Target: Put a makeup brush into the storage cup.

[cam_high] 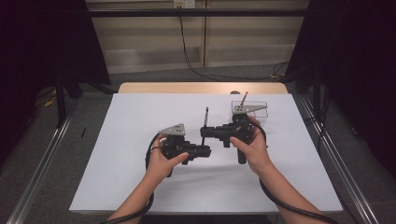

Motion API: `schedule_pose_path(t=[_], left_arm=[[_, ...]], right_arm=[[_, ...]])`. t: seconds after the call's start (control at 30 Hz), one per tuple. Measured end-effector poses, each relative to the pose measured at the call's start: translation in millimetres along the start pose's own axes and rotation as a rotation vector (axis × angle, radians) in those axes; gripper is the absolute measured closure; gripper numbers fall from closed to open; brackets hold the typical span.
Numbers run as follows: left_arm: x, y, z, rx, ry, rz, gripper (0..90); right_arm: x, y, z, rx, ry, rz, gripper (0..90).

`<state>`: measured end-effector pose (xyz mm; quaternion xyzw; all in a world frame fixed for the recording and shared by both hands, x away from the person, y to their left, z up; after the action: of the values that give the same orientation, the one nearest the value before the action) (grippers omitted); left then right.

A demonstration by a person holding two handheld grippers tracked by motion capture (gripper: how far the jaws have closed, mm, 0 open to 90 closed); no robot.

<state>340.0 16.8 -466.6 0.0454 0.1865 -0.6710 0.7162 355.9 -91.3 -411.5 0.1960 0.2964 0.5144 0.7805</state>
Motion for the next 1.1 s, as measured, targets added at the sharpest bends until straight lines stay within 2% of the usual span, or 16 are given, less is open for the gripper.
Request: schedule_pose_path(t=[0.23, 0.33, 0.43, 0.6, 0.7, 0.77, 0.93, 1.1], left_arm=[[-0.6, -0.6, 0.6, -0.003, -0.007, -0.009, 72.5], [-0.8, -0.1, 0.4, -0.007, -0.012, -0.014, 64.9], [-1.0, 0.3, 0.1, -0.010, -0.012, -0.012, 62.3], [-2.7, 0.8, 1.0, -0.014, -0.023, -0.018, 52.3], [-4.9, 2.4, 2.4, -0.032, -0.042, -0.017, 45.5], [-6.4, 2.8, 2.4, -0.039, -0.039, -0.009, 40.8], [-9.9, 3.6, 0.3, -0.020, -0.015, 0.014, 35.4], [-13.6, 5.4, 0.0, -0.022, -0.015, 0.032, 32.2]], right_arm=[[-2.6, 1.4, 2.3, -0.002, -0.011, 0.013, 84.8], [-4.1, 2.1, 3.1, -0.006, -0.013, 0.016, 84.8], [-5.0, 2.5, 3.8, -0.011, -0.013, 0.015, 84.8], [-6.8, 2.1, 4.3, -0.019, -0.014, 0.015, 84.8], [-9.1, 1.4, 5.3, -0.025, -0.021, 0.011, 84.7], [-10.8, 0.8, 6.0, -0.027, -0.025, 0.008, 84.8], [-14.6, 0.6, 8.0, -0.042, -0.036, 0.000, 84.7], [-16.6, 0.7, 8.7, -0.055, -0.037, -0.001, 84.7]])
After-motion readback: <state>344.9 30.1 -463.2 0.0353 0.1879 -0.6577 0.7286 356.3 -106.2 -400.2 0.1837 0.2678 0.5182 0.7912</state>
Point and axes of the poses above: each handheld gripper's, and its own axes: x roughly forward along the jaws, z roughly out of its top, y roughly to its left, the point moved 7 cm from there along x, roughly forward along the jaws, and after that the axes turned 12 degrees about x, right-handed, at the moved point
